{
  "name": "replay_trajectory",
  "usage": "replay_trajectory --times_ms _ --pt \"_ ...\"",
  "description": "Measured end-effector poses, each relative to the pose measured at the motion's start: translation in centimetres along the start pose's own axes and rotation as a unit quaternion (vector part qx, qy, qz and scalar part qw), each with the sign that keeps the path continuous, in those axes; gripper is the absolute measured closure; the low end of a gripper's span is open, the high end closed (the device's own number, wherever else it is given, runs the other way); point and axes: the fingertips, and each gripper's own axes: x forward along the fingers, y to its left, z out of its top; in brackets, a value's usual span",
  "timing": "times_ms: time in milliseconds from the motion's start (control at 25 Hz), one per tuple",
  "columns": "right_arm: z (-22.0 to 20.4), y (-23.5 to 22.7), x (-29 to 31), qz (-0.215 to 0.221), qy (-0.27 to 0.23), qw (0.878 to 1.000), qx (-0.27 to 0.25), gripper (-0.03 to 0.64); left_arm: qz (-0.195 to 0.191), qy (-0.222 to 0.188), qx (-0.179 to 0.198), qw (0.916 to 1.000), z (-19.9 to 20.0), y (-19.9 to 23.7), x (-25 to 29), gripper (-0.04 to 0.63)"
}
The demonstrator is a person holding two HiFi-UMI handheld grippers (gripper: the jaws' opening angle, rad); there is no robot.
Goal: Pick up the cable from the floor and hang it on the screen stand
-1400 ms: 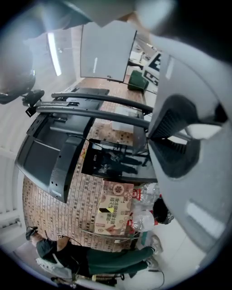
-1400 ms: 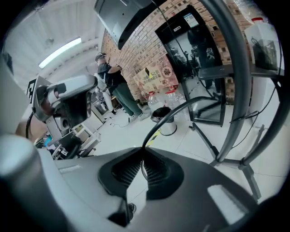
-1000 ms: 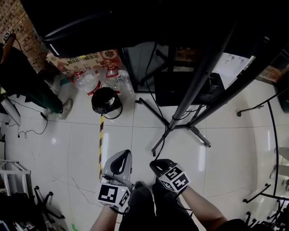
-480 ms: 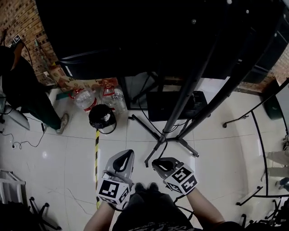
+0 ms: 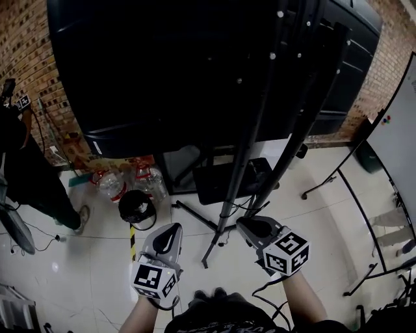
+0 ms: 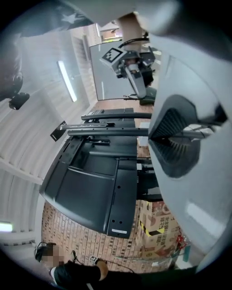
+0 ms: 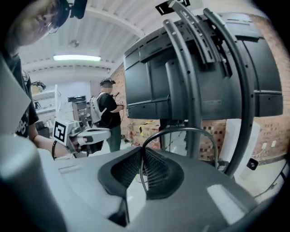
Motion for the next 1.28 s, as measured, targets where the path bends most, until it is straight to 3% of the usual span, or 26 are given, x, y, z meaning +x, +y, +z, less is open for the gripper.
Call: replay_trajectory --times_ms 240,640,920,1040,1280 --pt "6.4 -5.5 -2.3 -0.11 -0.056 0.992 0.0 0.594 -0.019 -0.012 0.018 0.9996 3.2 0.6 2.3 0.591" --pt "16.7 -10.8 -5.5 -0.147 -0.14 0.978 -0.053 0.594 -0.044 -0.03 0.049 0.9974 9.2 -1.4 6.7 0.591" --pt "24.2 -15.8 -7.8 -0.127 -0.175 0.972 -0.091 0.592 -0.057 -0.064 0.023 0.996 15.7 -5.2 10.7 0.591" --pt "26.2 -17.9 -8.2 -0.117 -0.186 0.97 -0.101 0.592 -0.067 -0.078 0.023 0.9944 18.9 -7.7 12.7 0.591" --pt "30.5 -20.1 -9.2 -0.088 -0.214 0.966 -0.113 0.592 -0.105 -0.087 0.037 0.9899 21.4 -13.0 16.8 0.591"
